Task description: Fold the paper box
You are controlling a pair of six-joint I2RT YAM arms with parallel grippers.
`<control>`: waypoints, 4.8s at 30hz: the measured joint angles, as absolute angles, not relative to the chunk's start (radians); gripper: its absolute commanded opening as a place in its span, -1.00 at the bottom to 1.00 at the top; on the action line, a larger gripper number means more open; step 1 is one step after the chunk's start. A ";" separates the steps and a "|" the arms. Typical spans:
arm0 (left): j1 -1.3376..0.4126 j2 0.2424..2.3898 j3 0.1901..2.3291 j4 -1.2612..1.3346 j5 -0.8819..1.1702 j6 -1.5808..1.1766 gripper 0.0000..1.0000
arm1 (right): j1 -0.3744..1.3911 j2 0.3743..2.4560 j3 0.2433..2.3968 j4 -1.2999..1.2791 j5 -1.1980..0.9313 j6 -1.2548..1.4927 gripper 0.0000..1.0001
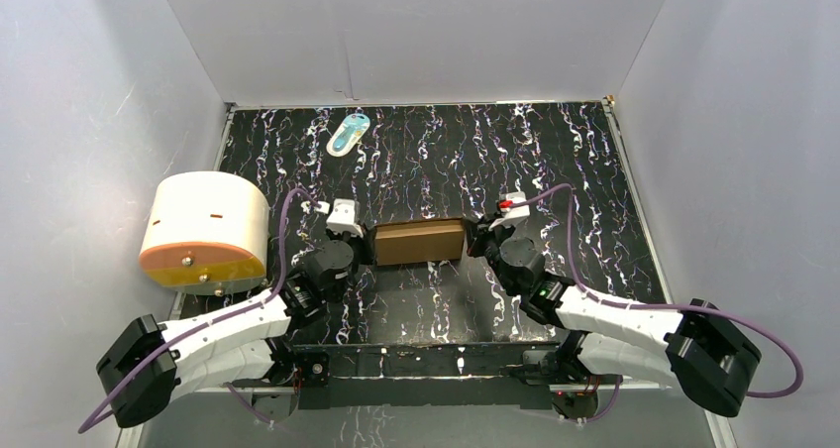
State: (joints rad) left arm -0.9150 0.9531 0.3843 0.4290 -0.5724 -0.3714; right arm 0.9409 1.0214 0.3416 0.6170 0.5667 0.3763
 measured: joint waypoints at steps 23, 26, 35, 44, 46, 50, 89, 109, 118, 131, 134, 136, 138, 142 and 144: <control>-0.977 0.702 0.299 0.294 -0.560 -0.475 0.38 | 0.965 0.899 0.359 0.395 0.498 0.335 -0.16; -0.977 0.694 0.320 0.237 -0.538 -0.508 0.53 | 0.965 0.900 0.410 0.336 0.487 0.336 -0.01; -0.977 0.622 0.419 0.105 -0.553 -0.609 0.84 | 0.963 0.978 0.623 0.218 0.515 0.354 0.37; -0.874 0.672 0.491 0.015 -0.532 -0.742 0.82 | 0.913 1.120 0.707 0.126 0.531 0.451 0.30; -0.793 0.696 0.490 0.019 -0.468 -0.765 0.80 | 0.897 1.125 0.707 0.113 0.524 0.469 0.29; -0.632 0.741 0.479 0.058 -0.311 -0.817 0.79 | 0.877 1.126 0.707 0.106 0.506 0.495 0.27; -0.510 0.748 0.289 0.315 0.084 -1.071 0.63 | 0.863 1.123 0.461 0.472 0.418 0.617 0.04; -0.405 0.787 0.152 0.510 0.194 -1.197 -0.12 | 0.860 1.148 0.450 0.501 0.392 0.625 0.08; -0.388 0.822 0.132 0.567 0.199 -1.171 -0.37 | 0.813 1.106 0.456 0.440 0.271 0.590 0.21; -0.381 0.834 0.130 0.596 0.199 -1.151 -0.53 | 0.604 1.073 0.528 0.274 -0.141 0.544 0.14; -0.381 0.834 0.134 0.589 0.199 -1.143 -0.53 | 0.588 1.073 0.527 0.270 -0.200 0.545 0.06; -0.381 0.834 0.134 0.589 0.199 -1.142 -0.53 | 0.575 1.073 0.522 0.276 -0.229 0.546 -0.01; -0.381 0.834 0.134 0.589 0.199 -1.141 -0.53 | 0.554 1.073 0.492 0.311 -0.259 0.546 -0.08; -0.381 0.834 0.140 0.581 0.199 -1.136 -0.53 | 0.523 1.093 0.435 0.418 -0.325 0.561 -0.25; -0.381 0.834 0.145 0.573 0.199 -1.134 -0.53 | 0.498 1.121 0.377 0.559 -0.375 0.567 -0.27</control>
State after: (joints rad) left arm -0.3813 0.8341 0.1448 0.5732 0.1986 -1.1336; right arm 0.4984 1.1210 0.3767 0.5591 -0.3748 0.5671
